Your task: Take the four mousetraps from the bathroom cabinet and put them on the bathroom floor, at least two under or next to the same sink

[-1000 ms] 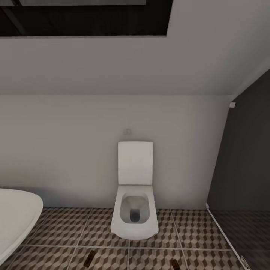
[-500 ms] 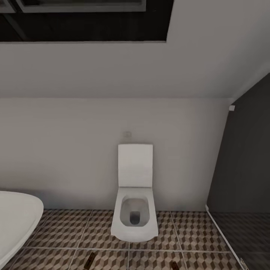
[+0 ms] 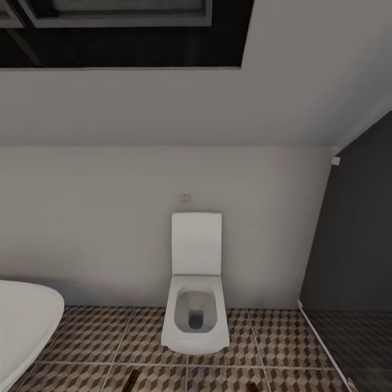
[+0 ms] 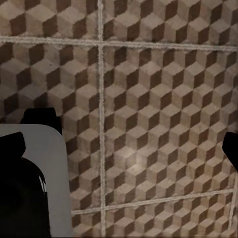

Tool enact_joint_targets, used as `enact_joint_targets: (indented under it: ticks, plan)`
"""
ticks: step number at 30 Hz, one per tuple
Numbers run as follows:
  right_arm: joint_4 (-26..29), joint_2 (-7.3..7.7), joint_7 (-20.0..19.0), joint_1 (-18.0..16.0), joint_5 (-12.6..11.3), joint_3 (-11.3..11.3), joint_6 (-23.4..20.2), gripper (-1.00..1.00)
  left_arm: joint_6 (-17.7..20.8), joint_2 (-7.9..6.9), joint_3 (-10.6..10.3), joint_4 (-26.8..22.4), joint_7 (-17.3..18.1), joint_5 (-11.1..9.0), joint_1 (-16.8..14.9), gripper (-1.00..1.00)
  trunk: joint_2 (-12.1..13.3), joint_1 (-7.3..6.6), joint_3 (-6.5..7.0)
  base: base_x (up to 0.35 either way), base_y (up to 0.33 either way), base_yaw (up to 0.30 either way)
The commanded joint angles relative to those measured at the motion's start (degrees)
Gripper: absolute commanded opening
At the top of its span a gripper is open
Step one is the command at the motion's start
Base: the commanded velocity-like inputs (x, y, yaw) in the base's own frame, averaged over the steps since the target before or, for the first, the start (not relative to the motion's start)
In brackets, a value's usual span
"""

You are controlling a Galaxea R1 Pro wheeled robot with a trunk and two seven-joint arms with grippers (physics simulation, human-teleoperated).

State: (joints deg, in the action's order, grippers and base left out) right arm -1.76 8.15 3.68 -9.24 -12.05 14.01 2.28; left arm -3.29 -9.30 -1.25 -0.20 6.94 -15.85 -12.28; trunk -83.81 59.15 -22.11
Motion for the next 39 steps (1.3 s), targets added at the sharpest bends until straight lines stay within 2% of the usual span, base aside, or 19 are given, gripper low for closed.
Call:
enact_joint_targets:
  ticks: [1, 14, 28, 39]
  plan:
    - [-0.2, -0.03, 0.0, 0.1, -0.5, 0.5, 0.3, 1.00, -0.2, 0.00, -0.2, 0.1, 0.2, -0.5, 0.1, 1.00, 0.4, -0.23, 0.12, 0.000, 0.000, 0.000]
    - [-0.2, 0.10, 0.0, 2.3, -0.5, 0.5, 0.4, 1.00, -0.3, 0.07, -0.2, 0.0, 0.2, -0.5, 0.8, 1.00, 5.6, -3.09, 2.46, 0.000, 0.000, 0.000]
    - [-0.2, -0.26, -0.2, 2.5, -0.5, 0.5, 0.4, 1.00, -0.3, 0.07, -0.2, 0.0, 0.2, -0.5, 0.8, 1.00, 11.2, -6.16, 4.97, 0.000, 0.000, 0.000]
    - [-0.2, -0.32, -2.9, 2.5, -0.5, 0.5, -0.2, 1.00, -0.3, 0.11, -0.2, 0.0, 0.2, -0.5, 0.8, 1.00, 15.6, -8.58, 6.94, 0.000, 0.000, 0.000]
